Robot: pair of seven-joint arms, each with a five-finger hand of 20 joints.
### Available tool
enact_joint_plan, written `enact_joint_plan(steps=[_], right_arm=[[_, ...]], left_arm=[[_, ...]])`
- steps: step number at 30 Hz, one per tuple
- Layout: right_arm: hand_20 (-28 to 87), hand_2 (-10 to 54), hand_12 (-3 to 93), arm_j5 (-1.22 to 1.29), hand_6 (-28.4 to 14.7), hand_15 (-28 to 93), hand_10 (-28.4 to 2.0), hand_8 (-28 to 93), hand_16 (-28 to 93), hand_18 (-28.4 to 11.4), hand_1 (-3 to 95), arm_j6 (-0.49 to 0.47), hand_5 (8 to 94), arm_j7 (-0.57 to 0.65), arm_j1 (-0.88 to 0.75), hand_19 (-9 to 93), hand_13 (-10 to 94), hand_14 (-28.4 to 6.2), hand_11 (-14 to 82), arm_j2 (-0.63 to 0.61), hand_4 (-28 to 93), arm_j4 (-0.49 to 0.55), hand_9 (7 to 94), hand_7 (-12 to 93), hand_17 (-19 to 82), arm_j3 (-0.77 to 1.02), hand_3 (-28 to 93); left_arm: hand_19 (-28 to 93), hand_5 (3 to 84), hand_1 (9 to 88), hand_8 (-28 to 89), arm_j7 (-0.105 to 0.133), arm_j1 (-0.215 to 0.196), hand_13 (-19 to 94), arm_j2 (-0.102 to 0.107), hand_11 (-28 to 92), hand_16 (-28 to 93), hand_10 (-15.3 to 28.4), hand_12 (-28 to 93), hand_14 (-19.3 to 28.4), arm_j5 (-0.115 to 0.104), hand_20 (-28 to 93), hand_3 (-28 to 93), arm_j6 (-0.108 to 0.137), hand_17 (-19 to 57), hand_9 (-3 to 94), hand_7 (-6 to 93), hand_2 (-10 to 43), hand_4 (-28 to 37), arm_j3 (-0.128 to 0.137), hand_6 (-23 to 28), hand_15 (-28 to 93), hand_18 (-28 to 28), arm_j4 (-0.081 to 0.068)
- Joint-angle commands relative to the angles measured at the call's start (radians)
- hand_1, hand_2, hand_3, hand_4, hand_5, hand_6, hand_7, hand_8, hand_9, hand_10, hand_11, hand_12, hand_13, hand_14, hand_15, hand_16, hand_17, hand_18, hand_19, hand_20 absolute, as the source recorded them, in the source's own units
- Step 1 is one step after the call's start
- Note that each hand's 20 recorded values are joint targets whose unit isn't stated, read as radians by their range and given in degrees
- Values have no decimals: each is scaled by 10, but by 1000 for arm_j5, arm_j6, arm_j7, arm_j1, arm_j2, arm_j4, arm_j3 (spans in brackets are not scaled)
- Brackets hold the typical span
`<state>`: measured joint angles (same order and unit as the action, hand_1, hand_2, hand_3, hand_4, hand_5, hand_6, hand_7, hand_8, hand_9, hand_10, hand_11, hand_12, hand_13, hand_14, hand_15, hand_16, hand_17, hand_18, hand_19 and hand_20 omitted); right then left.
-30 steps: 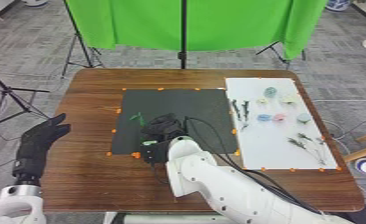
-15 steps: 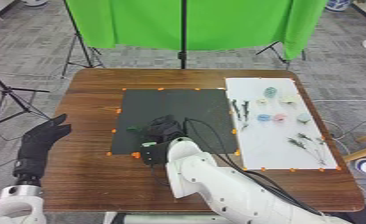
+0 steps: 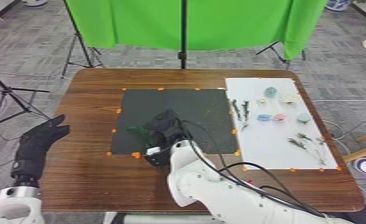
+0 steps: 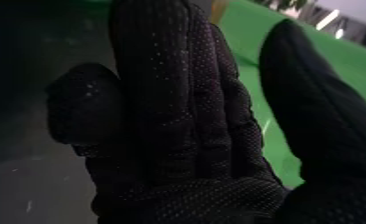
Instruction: Arrange flowers
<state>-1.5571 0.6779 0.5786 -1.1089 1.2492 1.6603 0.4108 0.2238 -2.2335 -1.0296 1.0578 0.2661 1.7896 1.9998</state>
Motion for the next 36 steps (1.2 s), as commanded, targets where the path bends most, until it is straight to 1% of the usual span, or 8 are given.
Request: enact_joint_plan(steps=[1,2,7,13,17,21,26,36], right_arm=[[478,-50,173,-122,-62,395,-170,-79,224,-77,352,-67,686,3,-14,652,937,-56,177,-53,-122,-12,819,206,756,-33,647],[475,-36,172,-140,-63,403,-171,-79,223,-78,337,-72,679,2,-13,657,937,-57,175,-58,-121,-12,816,195,756,-36,646],[420,9,169,-191,-66,453,-177,-63,208,-81,288,-100,641,-3,-20,723,937,-55,165,-77,-118,-4,811,152,751,-34,638],[401,26,168,-242,-70,468,-181,-61,210,-83,267,-152,614,-2,-29,749,937,-55,160,-90,-117,11,806,132,749,-41,626],[381,32,168,-260,-72,473,-182,-60,208,-84,257,-228,596,-7,-38,764,937,-55,159,-94,-118,32,808,116,746,-34,618],[334,39,165,-181,-78,467,-186,-53,219,-83,252,-260,572,-28,-47,788,937,-56,154,-87,-117,60,811,92,738,-19,606],[316,51,155,-121,-79,445,-194,-55,220,-84,243,-313,533,-49,-49,790,937,-63,131,-87,-120,90,788,80,726,-2,595],[296,61,140,-42,-85,418,-203,-53,237,-91,238,-373,474,-71,-58,797,937,-68,106,-77,-120,88,741,59,709,29,581]], left_arm=[[176,469,253,-60,-13,-21,382,-14,196,-24,155,91,180,6,161,657,-16,79,478,91,100,-283,10,67,173,135,6],[176,469,253,-60,-15,-15,382,-13,196,-24,155,91,180,6,161,657,-14,79,477,91,100,-283,7,67,173,135,3],[175,470,253,-60,-17,-26,382,-15,196,-24,155,91,180,5,161,656,-13,79,478,90,99,-283,16,68,173,135,9],[175,469,254,-60,-20,-24,383,-17,197,-24,155,91,181,7,161,656,-15,79,478,91,98,-283,13,68,173,135,9],[176,469,254,-60,-18,-25,383,-18,197,-24,155,91,181,6,161,656,-17,79,477,90,98,-283,14,68,174,135,8],[175,469,254,-60,-19,-27,383,-18,197,-24,156,91,181,6,161,655,-16,79,478,90,99,-283,14,68,173,135,10],[176,469,255,-60,-22,-16,383,-14,197,-24,156,91,181,8,161,656,-22,79,478,91,98,-283,8,67,173,135,5],[176,468,255,-60,-22,-18,383,-19,197,-24,155,91,181,8,161,656,-22,79,477,90,98,-283,7,67,172,135,5]])
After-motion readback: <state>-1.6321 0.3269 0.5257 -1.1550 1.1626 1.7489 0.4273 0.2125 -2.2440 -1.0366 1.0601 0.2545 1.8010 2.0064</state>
